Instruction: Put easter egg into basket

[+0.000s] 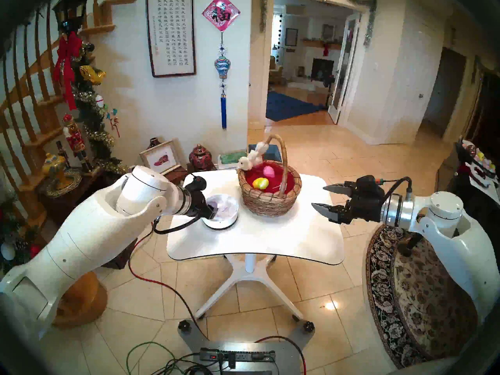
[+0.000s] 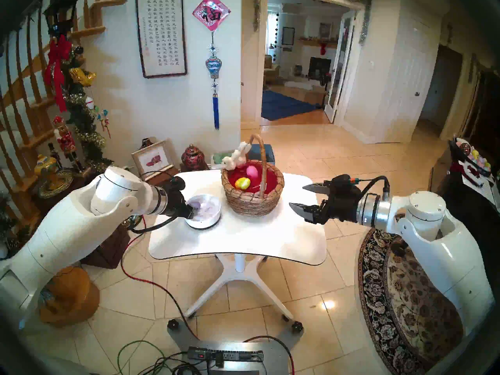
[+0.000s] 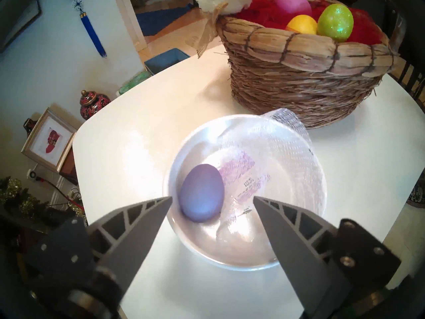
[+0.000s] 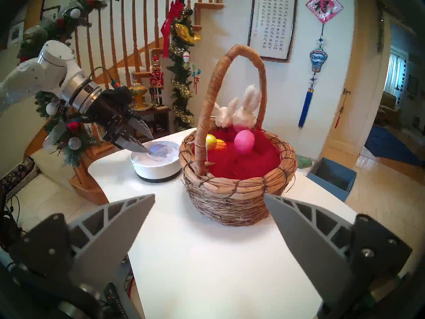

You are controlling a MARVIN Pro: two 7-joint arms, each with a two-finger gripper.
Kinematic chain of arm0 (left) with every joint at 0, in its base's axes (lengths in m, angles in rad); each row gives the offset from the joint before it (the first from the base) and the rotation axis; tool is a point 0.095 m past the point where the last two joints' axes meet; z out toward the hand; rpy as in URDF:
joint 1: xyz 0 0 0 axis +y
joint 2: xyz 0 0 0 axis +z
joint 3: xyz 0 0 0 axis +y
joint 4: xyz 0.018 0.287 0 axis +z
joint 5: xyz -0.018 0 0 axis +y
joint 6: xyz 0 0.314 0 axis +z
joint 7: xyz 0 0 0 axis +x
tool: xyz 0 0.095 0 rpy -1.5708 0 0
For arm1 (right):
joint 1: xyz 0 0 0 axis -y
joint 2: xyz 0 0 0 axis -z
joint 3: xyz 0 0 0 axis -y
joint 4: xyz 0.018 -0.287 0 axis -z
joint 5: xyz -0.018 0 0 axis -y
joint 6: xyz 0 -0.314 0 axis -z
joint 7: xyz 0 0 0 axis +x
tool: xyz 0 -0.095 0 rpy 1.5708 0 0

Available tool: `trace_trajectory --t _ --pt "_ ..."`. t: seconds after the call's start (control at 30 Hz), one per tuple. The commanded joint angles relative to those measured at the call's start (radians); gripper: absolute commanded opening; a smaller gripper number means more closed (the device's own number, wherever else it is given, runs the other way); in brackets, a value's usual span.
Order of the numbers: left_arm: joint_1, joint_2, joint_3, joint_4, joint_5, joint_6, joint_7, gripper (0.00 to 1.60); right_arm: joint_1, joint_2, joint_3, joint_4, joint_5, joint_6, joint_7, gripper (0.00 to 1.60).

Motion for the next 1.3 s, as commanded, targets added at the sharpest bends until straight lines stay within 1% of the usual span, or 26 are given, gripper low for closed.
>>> trace_trajectory --t 0.0,0.07,0.27,0.37,0.73,1.0,1.27 --pt "-0.046 0.007 0.009 -0.003 -0.036 -0.003 0.028 1.28 0.0 0.003 0.006 -0.002 -0.002 -0.003 0.001 1.6" --pt "-0.052 0.009 0.016 -0.003 -0.046 -0.003 0.036 1.28 0.0 0.003 0.006 -0.002 -0.002 -0.003 0.001 1.6" --pt "-0.066 0.015 0.035 -0.002 -0.07 -0.003 0.054 1.19 0.0 0.004 0.006 -0.002 -0.002 -0.003 0.001 1.6" --pt "-0.076 0.012 0.049 0.004 -0.08 -0.003 0.068 1.19 0.0 0.004 0.006 -0.002 -0.001 -0.003 0.0 1.6" --pt "-0.106 0.007 0.087 0.012 -0.102 -0.003 0.107 1.21 0.0 0.004 0.005 -0.002 -0.001 -0.003 0.0 1.6" --pt "-0.126 -0.002 0.108 0.021 -0.109 -0.003 0.121 1.22 0.0 0.005 0.005 -0.002 -0.001 -0.003 0.0 1.6" --pt "-0.138 -0.003 0.133 0.016 -0.106 -0.003 0.135 1.2 0.0 0.005 0.005 -0.002 -0.001 -0.004 0.0 1.6"
